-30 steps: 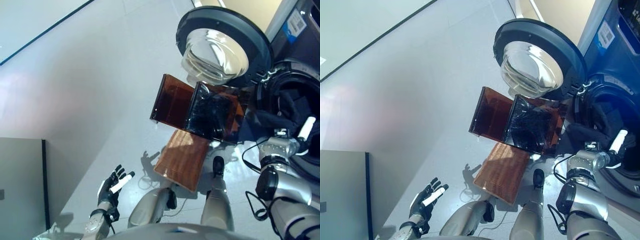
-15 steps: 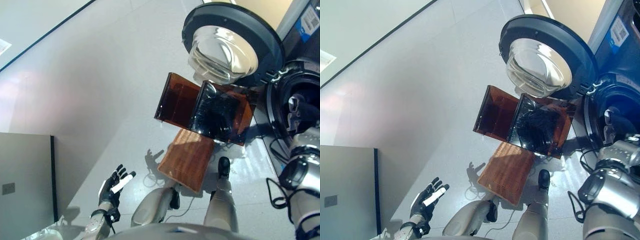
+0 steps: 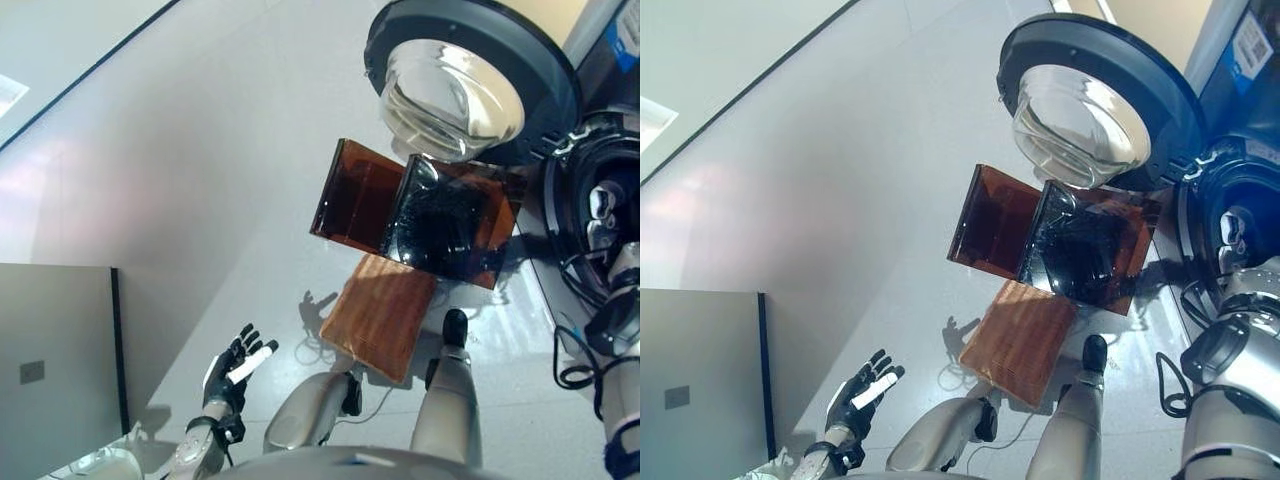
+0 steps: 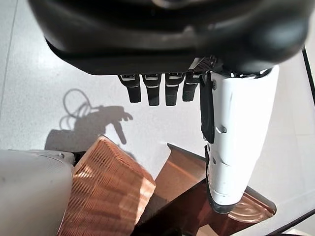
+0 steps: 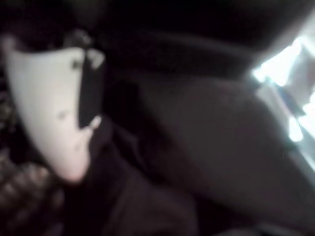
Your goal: Pick up the clothes and place them into the washing machine
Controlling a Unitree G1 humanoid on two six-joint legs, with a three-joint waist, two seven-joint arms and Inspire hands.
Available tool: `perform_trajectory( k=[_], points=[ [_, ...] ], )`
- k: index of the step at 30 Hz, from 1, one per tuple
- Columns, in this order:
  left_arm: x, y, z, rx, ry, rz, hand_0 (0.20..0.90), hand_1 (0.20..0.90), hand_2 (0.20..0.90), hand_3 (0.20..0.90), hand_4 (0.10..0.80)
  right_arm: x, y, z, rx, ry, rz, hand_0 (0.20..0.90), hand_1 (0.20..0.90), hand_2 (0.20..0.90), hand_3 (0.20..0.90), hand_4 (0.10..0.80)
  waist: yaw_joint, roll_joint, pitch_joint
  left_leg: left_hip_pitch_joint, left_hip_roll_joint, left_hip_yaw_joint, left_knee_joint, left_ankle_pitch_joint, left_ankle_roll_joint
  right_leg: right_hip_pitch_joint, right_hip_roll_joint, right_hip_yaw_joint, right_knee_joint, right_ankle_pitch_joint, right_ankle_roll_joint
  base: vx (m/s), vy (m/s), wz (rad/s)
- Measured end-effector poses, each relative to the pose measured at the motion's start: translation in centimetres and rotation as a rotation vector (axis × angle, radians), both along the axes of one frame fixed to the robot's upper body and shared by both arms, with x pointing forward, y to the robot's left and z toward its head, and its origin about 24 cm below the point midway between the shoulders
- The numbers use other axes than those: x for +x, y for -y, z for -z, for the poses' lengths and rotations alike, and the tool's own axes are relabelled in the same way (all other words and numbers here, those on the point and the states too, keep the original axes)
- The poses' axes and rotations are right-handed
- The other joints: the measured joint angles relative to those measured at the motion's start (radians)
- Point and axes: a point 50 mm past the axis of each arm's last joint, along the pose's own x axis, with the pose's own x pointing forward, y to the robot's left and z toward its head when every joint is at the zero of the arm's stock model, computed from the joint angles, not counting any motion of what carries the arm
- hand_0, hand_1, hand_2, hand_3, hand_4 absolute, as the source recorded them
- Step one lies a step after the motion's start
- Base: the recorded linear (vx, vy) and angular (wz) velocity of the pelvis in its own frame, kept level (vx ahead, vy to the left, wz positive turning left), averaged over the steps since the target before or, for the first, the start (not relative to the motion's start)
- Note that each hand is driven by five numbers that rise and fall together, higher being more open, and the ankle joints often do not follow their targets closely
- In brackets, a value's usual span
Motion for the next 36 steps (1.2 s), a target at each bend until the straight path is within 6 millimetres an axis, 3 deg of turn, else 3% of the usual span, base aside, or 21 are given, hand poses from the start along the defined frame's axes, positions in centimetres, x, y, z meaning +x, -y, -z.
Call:
perform_trajectory(
  k=[1,2,16,24,36],
  points=[
    [0.1,0.0,0.0,-0.002,0.004,0.001,0.9,0.9,0.9,0.9,0.8,0.0,0.0,0.0,-0.012,-0.011,-0.004,0.488,0.488,0.488,0.488,0.506,0.0,0.002,0.001,0.0,0.0,-0.001,0.003,0.004,-0.005,-0.004,0.0,0.003,0.009,-0.006,-0.003,0.046,0.032,-0.01],
    [0.1,0.1,-0.1,-0.003,0.008,0.002,0.9,0.9,0.9,0.9,0.8,0.0,0.0,-0.1,-0.018,-0.017,-0.007,0.9,0.9,0.9,0.9,0.8,0.0,0.004,0.0,0.002,0.0,-0.002,0.004,0.008,-0.011,-0.004,-0.001,0.004,0.014,-0.012,-0.001,0.0,0.0,0.0],
    [0.3,0.1,-0.3,-0.002,0.016,-0.006,0.9,0.9,0.9,0.9,0.8,0.1,0.0,-0.4,-0.048,-0.016,-0.016,0.9,0.9,0.9,0.9,0.8,-0.007,0.017,0.001,0.002,0.004,-0.016,0.0,0.001,-0.011,-0.019,0.003,0.004,0.04,-0.023,-0.005,0.02,0.027,-0.01],
    [0.3,0.2,-0.3,-0.006,0.017,-0.005,0.9,0.9,0.9,0.9,0.8,0.5,0.0,-0.1,-0.151,-0.088,-0.121,0.9,0.9,0.9,0.9,0.8,-0.02,0.015,0.002,0.004,0.003,-0.016,0.005,0.002,-0.01,-0.015,0.005,0.004,0.042,-0.021,-0.002,-0.002,0.042,-0.01],
    [0.3,0.3,-0.2,-0.027,0.011,-0.001,0.9,0.9,0.9,0.9,0.8,0.3,-0.1,1.3,-0.198,-0.15,-0.179,0.9,0.9,0.9,0.9,0.8,-0.03,0.009,0.007,0.042,0.007,-0.023,0.001,0.001,-0.009,0.032,0.009,-0.004,0.027,-0.02,0.0,0.005,0.059,-0.01]
  ],
)
